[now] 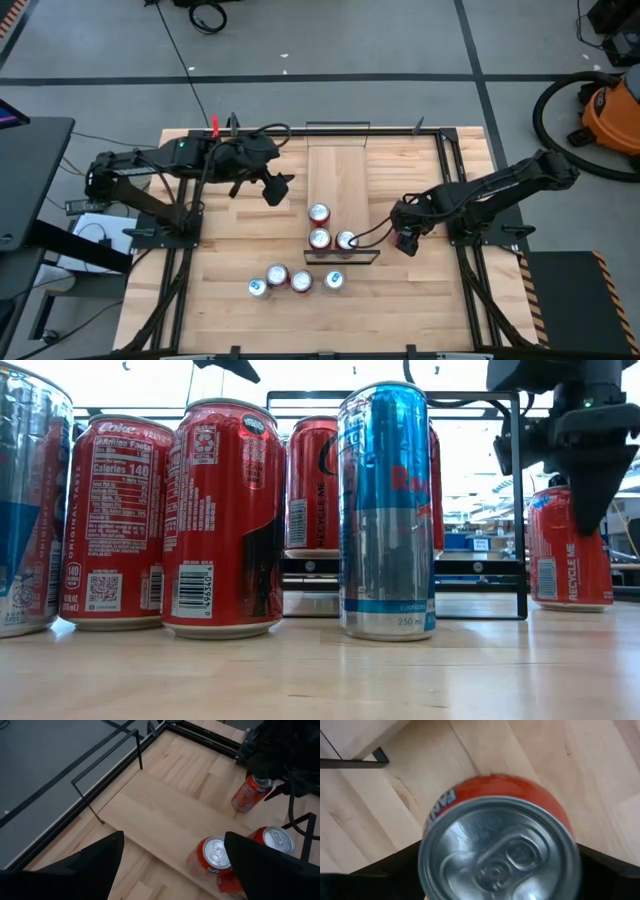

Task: Place canned beverage on shelf
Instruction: Put the red soda can on the shelf aligned with the other red soda can

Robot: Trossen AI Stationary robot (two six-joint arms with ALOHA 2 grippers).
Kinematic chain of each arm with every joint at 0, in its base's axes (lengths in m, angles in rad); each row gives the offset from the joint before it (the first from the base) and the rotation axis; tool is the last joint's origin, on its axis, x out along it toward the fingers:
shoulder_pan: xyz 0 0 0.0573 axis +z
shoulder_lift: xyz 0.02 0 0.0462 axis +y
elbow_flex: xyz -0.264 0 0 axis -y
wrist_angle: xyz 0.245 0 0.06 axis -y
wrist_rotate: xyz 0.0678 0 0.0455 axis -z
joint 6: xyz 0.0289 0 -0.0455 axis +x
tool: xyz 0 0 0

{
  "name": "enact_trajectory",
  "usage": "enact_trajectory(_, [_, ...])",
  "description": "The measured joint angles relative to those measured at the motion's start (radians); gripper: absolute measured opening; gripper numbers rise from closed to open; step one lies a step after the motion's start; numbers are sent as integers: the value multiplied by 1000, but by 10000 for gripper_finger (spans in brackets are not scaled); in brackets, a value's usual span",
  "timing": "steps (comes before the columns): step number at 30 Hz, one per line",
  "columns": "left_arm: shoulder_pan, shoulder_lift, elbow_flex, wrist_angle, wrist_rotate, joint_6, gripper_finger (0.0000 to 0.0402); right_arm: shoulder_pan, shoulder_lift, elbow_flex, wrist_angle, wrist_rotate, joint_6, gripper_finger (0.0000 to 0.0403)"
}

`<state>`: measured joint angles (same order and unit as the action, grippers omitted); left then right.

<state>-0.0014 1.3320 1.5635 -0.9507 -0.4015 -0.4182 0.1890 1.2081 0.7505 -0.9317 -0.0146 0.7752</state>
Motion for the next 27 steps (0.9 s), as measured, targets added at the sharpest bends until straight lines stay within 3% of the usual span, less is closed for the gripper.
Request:
enact_trajectory(9, [0,8,0,5,2,10,355,-17,-4,-14,2,-19,-52,310])
enact_trajectory(14, [0,7,0,5,2,11,355,-47,-4,28,-19,-31,-120,298])
enact_trajectory(20, [0,7,0,5,24,3,355,-85,-7,126,-88,45,-237,291])
enact_trajectory(27, [-2,7,0,-1,26,15,355,-131,-8,97,-87,23,-297,244])
